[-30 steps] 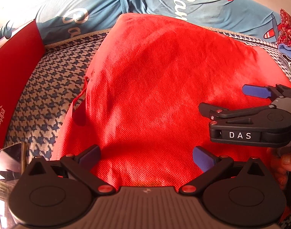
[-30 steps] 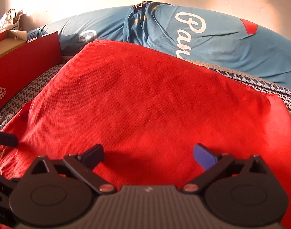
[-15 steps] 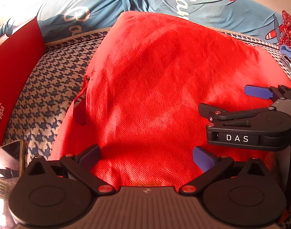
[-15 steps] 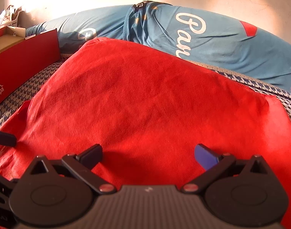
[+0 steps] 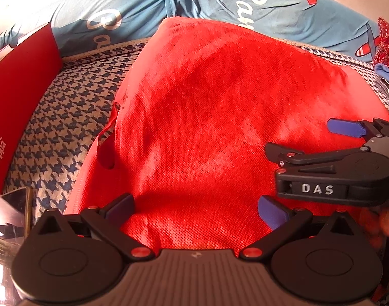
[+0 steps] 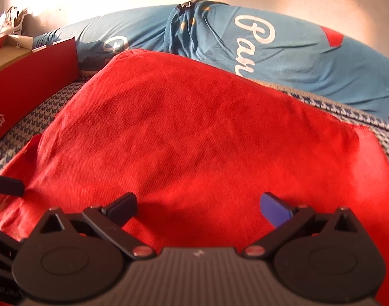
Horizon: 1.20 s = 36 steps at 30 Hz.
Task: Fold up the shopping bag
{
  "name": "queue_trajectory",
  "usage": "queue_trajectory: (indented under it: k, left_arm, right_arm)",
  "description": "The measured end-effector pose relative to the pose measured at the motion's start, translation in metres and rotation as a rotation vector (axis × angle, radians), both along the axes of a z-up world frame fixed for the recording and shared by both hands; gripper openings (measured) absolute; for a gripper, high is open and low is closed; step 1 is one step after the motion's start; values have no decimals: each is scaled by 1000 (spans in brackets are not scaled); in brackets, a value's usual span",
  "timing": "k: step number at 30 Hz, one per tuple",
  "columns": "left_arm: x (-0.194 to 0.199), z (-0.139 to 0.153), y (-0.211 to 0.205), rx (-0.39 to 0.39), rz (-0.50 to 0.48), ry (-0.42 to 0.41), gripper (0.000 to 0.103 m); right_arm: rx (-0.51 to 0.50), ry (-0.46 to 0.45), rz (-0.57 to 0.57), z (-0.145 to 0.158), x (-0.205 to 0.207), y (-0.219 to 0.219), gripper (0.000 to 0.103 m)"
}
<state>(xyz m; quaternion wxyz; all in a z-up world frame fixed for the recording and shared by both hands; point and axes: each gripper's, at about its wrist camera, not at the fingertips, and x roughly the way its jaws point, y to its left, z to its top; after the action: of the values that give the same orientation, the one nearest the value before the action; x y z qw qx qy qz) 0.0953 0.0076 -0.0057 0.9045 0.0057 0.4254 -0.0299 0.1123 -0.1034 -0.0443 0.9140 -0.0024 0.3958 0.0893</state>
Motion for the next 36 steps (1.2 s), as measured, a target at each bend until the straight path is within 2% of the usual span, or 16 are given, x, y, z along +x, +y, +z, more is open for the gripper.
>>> queue_trajectory:
  k: [1,4,6,7,8,9,11,13,17,20,25,29,36]
  left_arm:
    - [0,1,0,4,5,-10,103]
    - [-2,4,-3,6,-25,-30,103]
    - [-3,7,-6,7,-46,-44,103]
    - [-4,8,-8,12,-63,-50,102]
    - [-5,9,-11,17,-79,-55,101]
    - [-7,10,-15,21,-110,-60,97]
    - [-10,13,-23,33,-165,-65,90]
    - [-12,14,-26,41,-179,-67,84]
    - [-15,11,-26,43,-183,-57,75]
    - [-13,8,-25,40,-168,-39,67]
    - [-11,6,-23,16,-153,-34,66]
    - [-8,4,-22,12,-143,-30,66]
    - [-6,4,-23,15,-149,-33,66]
  right_arm:
    - [11,6,-10,2,0,-2,101]
    - [41,-14,-2,15,1,-8,87]
    - [24,-31,8,24,1,-10,69]
    - [13,-31,13,27,1,-11,57]
    - [11,-24,13,29,0,-13,51]
    - [11,-15,12,31,-1,-16,49]
    - [30,2,-1,32,-2,-21,35]
    - [48,19,-7,33,-4,-25,29]
    - [54,10,-2,38,-17,-24,29]
    - [71,43,-18,36,-24,-23,29]
    - [62,97,-58,23,-28,-22,30]
    - [9,71,-33,19,-31,-15,32]
    - [6,65,-28,20,-28,-13,34]
